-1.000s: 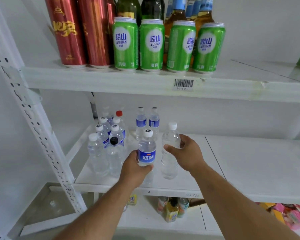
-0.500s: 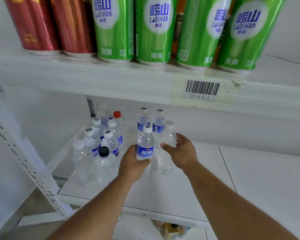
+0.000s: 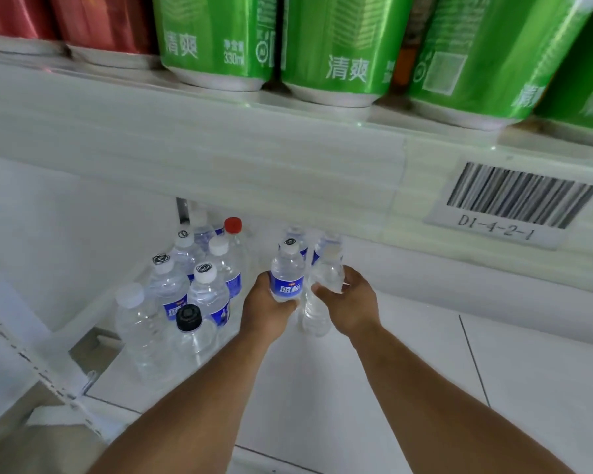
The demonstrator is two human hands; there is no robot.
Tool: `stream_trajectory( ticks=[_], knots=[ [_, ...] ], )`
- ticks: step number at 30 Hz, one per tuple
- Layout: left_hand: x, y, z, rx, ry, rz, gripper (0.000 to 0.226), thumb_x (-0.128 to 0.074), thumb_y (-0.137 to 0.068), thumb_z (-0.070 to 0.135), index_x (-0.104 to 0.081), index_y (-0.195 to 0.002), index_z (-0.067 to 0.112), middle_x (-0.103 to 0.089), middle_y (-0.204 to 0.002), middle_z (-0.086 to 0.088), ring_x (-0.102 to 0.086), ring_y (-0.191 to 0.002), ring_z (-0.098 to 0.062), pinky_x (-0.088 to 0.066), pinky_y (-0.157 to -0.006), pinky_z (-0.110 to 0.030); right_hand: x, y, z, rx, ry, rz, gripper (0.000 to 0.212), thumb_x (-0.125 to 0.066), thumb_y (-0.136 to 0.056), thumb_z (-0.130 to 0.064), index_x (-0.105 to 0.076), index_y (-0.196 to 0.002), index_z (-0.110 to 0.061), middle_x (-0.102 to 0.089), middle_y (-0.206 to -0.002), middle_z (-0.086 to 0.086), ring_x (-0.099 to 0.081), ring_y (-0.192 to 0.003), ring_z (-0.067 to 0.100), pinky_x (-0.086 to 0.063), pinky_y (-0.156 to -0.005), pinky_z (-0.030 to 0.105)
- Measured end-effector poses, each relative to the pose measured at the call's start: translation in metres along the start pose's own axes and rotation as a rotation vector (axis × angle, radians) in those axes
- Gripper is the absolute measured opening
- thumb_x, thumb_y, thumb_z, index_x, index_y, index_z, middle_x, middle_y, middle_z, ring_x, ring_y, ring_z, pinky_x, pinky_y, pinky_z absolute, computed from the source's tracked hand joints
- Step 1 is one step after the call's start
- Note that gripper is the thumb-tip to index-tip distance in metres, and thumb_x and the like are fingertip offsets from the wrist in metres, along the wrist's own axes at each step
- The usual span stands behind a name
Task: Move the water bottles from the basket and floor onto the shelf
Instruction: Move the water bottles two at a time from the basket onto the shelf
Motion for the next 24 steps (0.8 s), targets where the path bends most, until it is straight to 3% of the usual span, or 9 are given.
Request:
stream_trajectory(
  ticks=[4,7,9,14,18,21,23,24],
  knots=[
    [-0.005,-0.011,-0.004,0.015,0.020,0.017,0.056,-0.082,-0.070,0.013,-0.055,-0.118,0.024,-0.065,-0.106,0.009,-0.063,-0.095,-0.015,-0.045,-0.074,-0.022,-0.003,-0.010,-0.001,-0.018,-0.007,-0.028,0.042,-0.077,-0.076,-0.037,-0.064,-0.115,-0.029,-0.068,-0.105,-0.010,-0.064,-0.098,0.014,-0.056,-0.084,0.036],
    [-0.007,-0.017,-0.004,0.013,0.015,0.012,0.058,-0.082,-0.072,0.011,-0.054,-0.122,0.021,-0.065,-0.115,0.005,-0.062,-0.100,-0.017,-0.049,-0.082,-0.026,-0.002,-0.015,0.000,-0.017,0.014,-0.021,0.014,-0.076,-0.076,-0.035,-0.065,-0.084,-0.036,-0.069,-0.086,-0.011,-0.065,-0.084,0.015,-0.055,-0.072,0.032],
    [-0.008,-0.020,-0.003,0.010,0.000,0.007,0.060,-0.082,-0.073,0.011,-0.053,-0.125,0.021,-0.064,-0.119,0.003,-0.061,-0.105,-0.018,-0.049,-0.087,-0.029,-0.002,-0.015,0.000,-0.010,0.014,-0.016,0.019,-0.076,-0.077,-0.034,-0.059,-0.073,-0.039,-0.067,-0.081,-0.014,-0.064,-0.080,0.011,-0.054,-0.070,0.031],
    [-0.009,-0.022,-0.002,-0.006,-0.042,-0.030,0.064,-0.082,-0.074,0.013,-0.049,-0.127,0.022,-0.062,-0.124,0.003,-0.060,-0.108,-0.016,-0.046,-0.086,-0.026,-0.002,-0.011,-0.003,-0.017,0.002,-0.009,0.025,-0.077,-0.076,-0.033,-0.054,-0.070,-0.040,-0.062,-0.075,-0.020,-0.058,-0.073,0.000,-0.043,-0.056,0.018],
    [-0.008,-0.021,-0.003,0.005,-0.051,-0.048,0.067,-0.082,-0.074,0.013,-0.048,-0.132,0.022,-0.061,-0.128,0.002,-0.060,-0.113,-0.018,-0.047,-0.089,-0.028,-0.003,-0.008,-0.002,-0.015,0.035,-0.013,0.029,-0.078,-0.076,-0.034,-0.050,-0.071,-0.041,-0.059,-0.075,-0.022,-0.056,-0.073,-0.002,-0.042,-0.056,0.018],
    [-0.008,-0.016,-0.004,0.030,-0.067,-0.069,0.074,-0.081,-0.076,0.011,-0.044,-0.139,0.021,-0.056,-0.138,0.001,-0.054,-0.125,-0.022,-0.048,-0.102,-0.037,-0.004,-0.008,0.001,-0.022,0.070,-0.029,0.028,-0.078,-0.076,-0.033,-0.051,-0.073,-0.039,-0.059,-0.076,-0.021,-0.056,-0.071,-0.001,-0.041,-0.055,0.017],
    [-0.008,-0.011,-0.006,0.066,-0.093,-0.085,0.080,-0.080,-0.078,0.013,-0.038,-0.145,0.022,-0.050,-0.145,0.001,-0.048,-0.133,-0.022,-0.045,-0.105,-0.036,-0.006,-0.007,0.002,-0.026,0.091,-0.050,0.027,-0.077,-0.077,-0.034,-0.056,-0.094,-0.038,-0.062,-0.090,-0.017,-0.058,-0.079,0.005,-0.042,-0.057,0.018],
    [-0.007,-0.007,-0.007,0.085,-0.111,-0.092,0.083,-0.079,-0.079,0.014,-0.034,-0.148,0.021,-0.046,-0.149,-0.001,-0.045,-0.136,-0.022,-0.042,-0.105,-0.035,-0.006,-0.006,0.004,-0.038,0.092,-0.059,0.037,-0.076,-0.078,-0.035,-0.057,-0.109,-0.034,-0.061,-0.099,-0.013,-0.058,-0.083,0.009,-0.041,-0.058,0.018]
  ],
)
Point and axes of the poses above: each hand's wrist, its own y-axis away from the middle knuckle, its own x-axis out of the back of the hand, z = x × y, the point moved 6 cm from there along -y, towards the middle knuckle
